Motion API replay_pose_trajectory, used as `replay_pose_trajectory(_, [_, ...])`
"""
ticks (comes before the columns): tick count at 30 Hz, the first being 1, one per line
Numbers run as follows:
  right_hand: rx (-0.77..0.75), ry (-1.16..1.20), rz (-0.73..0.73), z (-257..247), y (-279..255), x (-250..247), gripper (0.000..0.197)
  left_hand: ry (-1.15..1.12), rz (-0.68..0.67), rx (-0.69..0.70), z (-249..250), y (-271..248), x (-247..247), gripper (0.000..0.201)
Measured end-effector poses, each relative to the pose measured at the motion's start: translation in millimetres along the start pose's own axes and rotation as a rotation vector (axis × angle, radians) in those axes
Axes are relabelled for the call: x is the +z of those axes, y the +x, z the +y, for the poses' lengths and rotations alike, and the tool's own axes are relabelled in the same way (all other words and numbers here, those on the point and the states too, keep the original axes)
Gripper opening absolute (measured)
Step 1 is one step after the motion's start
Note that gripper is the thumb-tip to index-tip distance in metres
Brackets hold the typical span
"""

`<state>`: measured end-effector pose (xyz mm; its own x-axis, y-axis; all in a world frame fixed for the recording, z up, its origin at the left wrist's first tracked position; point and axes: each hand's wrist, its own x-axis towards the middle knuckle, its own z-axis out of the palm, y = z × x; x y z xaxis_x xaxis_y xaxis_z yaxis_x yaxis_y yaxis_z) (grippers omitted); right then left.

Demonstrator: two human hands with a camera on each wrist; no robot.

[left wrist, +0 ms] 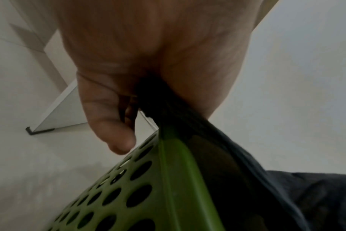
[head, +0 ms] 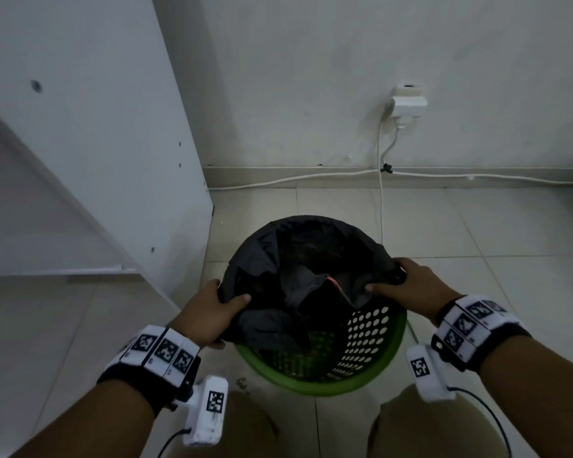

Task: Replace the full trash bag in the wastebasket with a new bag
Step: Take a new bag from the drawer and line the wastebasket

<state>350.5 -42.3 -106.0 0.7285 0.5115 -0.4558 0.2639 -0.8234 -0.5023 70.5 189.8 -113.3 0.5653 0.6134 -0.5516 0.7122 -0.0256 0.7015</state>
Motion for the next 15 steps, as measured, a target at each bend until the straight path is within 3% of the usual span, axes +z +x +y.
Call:
replay_pose_trajectory(2, [0.030, -0.032, 0.067, 8.4, -4.5, 9.0, 0.097, -0.060, 0.047, -0.063, -3.1, -7.1, 4.8, 0.048])
replay_pose_trajectory(5, [0.052, 0.033, 0.145, 10.8, -20.3, 13.1, 0.067, -0.173, 0.068, -0.096, -10.4, -16.3, 14.2, 0.053])
replay_pose_trajectory(8, [0.077, 0.330, 0.166, 14.1, -39.9, 19.0, 0.039, -0.399, 0.093, -0.097, -16.9, -27.6, 24.5, 0.039])
replay_pose_trajectory(11, [0.122, 0.638, 0.242, 19.2, -51.3, 31.0, 0.026, -0.609, 0.243, -0.106, -18.7, -31.1, 29.0, 0.028])
replay_pose_trajectory(15, [0.115, 0.748, 0.406, 9.1, -58.0, 49.6, 0.013, -0.727, 0.400, -0.084, -8.2, -28.6, 35.5, 0.023])
